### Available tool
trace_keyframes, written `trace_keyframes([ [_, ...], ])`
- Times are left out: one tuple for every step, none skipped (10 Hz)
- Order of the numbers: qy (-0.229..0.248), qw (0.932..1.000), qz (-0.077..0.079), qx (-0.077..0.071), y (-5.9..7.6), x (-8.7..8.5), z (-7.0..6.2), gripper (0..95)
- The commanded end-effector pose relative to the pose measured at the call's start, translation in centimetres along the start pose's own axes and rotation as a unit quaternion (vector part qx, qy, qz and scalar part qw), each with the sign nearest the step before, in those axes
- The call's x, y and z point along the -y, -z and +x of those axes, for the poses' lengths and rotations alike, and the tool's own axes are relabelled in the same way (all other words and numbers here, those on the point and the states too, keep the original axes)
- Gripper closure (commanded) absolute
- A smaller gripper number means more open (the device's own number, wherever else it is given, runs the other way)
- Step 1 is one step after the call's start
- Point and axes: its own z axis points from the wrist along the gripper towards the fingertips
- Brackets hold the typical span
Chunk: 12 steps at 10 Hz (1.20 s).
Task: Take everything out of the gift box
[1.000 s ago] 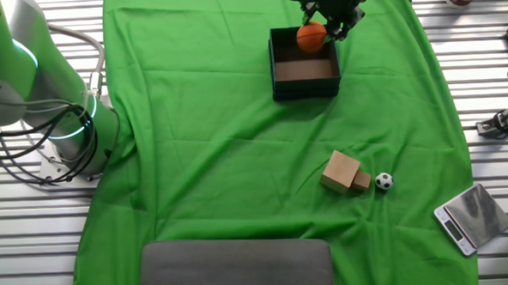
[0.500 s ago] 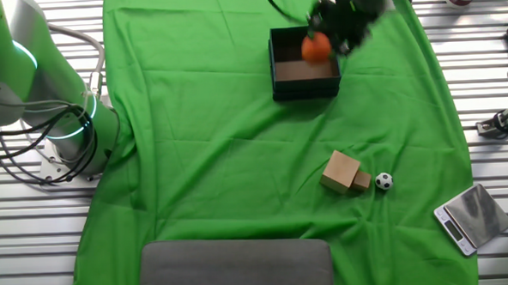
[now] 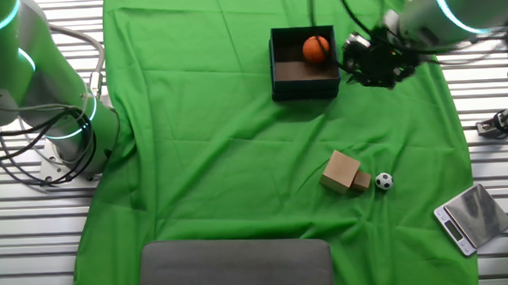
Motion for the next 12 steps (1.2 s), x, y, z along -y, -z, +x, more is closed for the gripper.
trace_keyframes([
  [-0.005,0.9999,0.009,0.005,-0.2,-0.4,0.4,95.0],
  [-0.011,0.9999,0.009,0.005,-0.4,-0.6,0.3,95.0],
  [-0.029,0.9995,0.011,0.005,-0.6,-1.3,0.1,95.0],
  [-0.053,0.9984,0.018,0.007,-1.2,-2.9,-0.6,95.0],
  [-0.058,0.9976,0.037,0.000,-1.8,-4.2,-1.1,95.0],
  [-0.060,0.9972,0.045,-0.002,-2.1,-5.0,-1.5,95.0],
  [-0.070,0.9964,0.047,-0.001,-2.4,-6.0,-2.1,95.0],
  [-0.079,0.9956,0.049,-0.003,-2.4,-6.6,-2.6,95.0],
  [-0.087,0.9949,0.052,-0.005,-2.3,-7.3,-3.3,95.0],
  [-0.090,0.9943,0.056,-0.009,-2.2,-7.7,-3.6,95.0],
  [-0.092,0.9942,0.056,-0.009,-2.2,-7.9,-3.9,95.0],
  [-0.097,0.9937,0.055,-0.008,-2.2,-8.2,-4.1,95.0],
])
